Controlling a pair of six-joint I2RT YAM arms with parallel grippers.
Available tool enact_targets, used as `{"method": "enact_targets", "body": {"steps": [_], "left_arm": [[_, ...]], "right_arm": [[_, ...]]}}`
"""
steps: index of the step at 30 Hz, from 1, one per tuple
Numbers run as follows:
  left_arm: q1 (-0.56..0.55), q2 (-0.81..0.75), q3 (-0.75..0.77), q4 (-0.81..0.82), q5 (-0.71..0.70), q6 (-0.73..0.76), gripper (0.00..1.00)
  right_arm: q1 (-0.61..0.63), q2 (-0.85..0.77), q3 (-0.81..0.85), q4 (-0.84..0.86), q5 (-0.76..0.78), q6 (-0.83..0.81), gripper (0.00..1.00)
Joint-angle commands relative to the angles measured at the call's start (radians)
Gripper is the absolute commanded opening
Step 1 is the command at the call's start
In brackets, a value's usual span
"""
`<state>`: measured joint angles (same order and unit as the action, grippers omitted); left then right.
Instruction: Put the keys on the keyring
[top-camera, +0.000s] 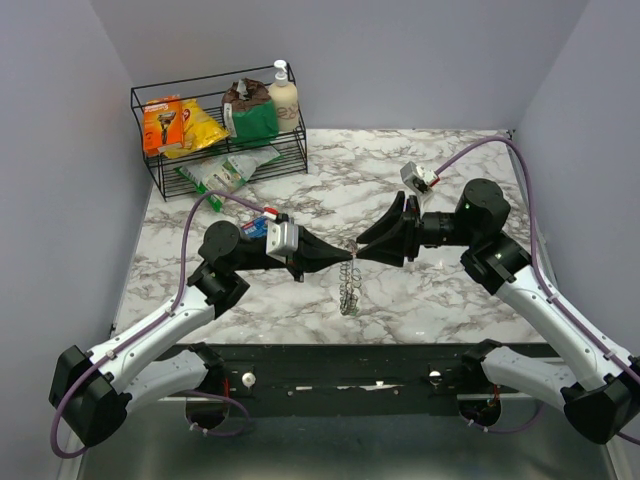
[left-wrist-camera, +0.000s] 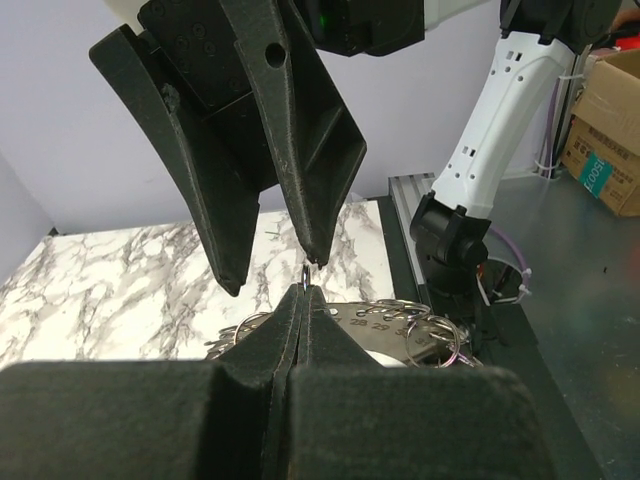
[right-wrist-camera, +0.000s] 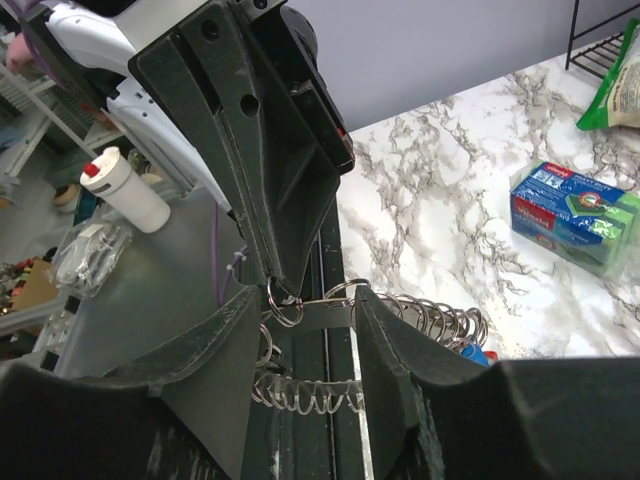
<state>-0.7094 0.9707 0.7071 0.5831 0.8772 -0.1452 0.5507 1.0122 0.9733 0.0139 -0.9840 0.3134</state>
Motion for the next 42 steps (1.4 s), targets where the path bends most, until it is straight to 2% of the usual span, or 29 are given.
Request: {"method": "enact_targets", "body": {"steps": [1,11,14,20,21,24,34,36,37,38,40,42], "left_arm": [[-0.005,-0.001,0.038,0.064,0.011,-0.024,0.0],[-0.007,0.014,0.037,0.112,0.014,-0.068,0.0],[-0.007,0.022,0.037,0.119,0.016,-0.077,0.0],[-0.005,0.017,0.034,0.123,0.009,-0.068,0.0],[-0.005,0.016,0.034,0.124,0.008,-0.068,0.0],[-0.005,0.013,0.034,0.123,0.005,-0.065,0.0],[-0.005,-0.027,0.026,0.067,-0.036,-0.016,0.01],[-0.005,-0.056,0.023,0.022,-0.063,0.027,0.11],[-0.004,-0.069,0.023,0.008,-0.073,0.041,0.26],[-0.005,-0.079,0.023,-0.009,-0.096,0.061,0.36],[-0.005,-0.11,0.025,-0.066,-0.121,0.102,0.52],[-0.004,-0.133,0.034,-0.123,-0.139,0.127,0.57]], "right_arm": [[0.008,-0.012,-0.001,-0.002,-0.01,-0.01,0.48],[0.014,-0.001,-0.016,-0.006,-0.018,-0.014,0.43],[0.015,0.003,-0.016,-0.006,-0.015,-0.014,0.37],[0.015,0.009,-0.019,-0.006,-0.015,-0.013,0.2],[0.015,0.009,-0.019,-0.008,-0.015,-0.013,0.13],[0.015,0.011,-0.016,-0.009,-0.015,-0.014,0.01],[0.015,-0.007,-0.015,-0.011,0.024,-0.02,0.01],[0.015,-0.011,-0.013,-0.011,0.027,-0.022,0.01],[0.015,-0.014,-0.012,-0.011,0.027,-0.023,0.01],[0.015,-0.014,-0.012,-0.011,0.03,-0.023,0.01],[0.015,-0.018,-0.012,-0.011,0.031,-0.028,0.01],[0.015,-0.021,-0.008,-0.011,0.034,-0.03,0.01]]}}
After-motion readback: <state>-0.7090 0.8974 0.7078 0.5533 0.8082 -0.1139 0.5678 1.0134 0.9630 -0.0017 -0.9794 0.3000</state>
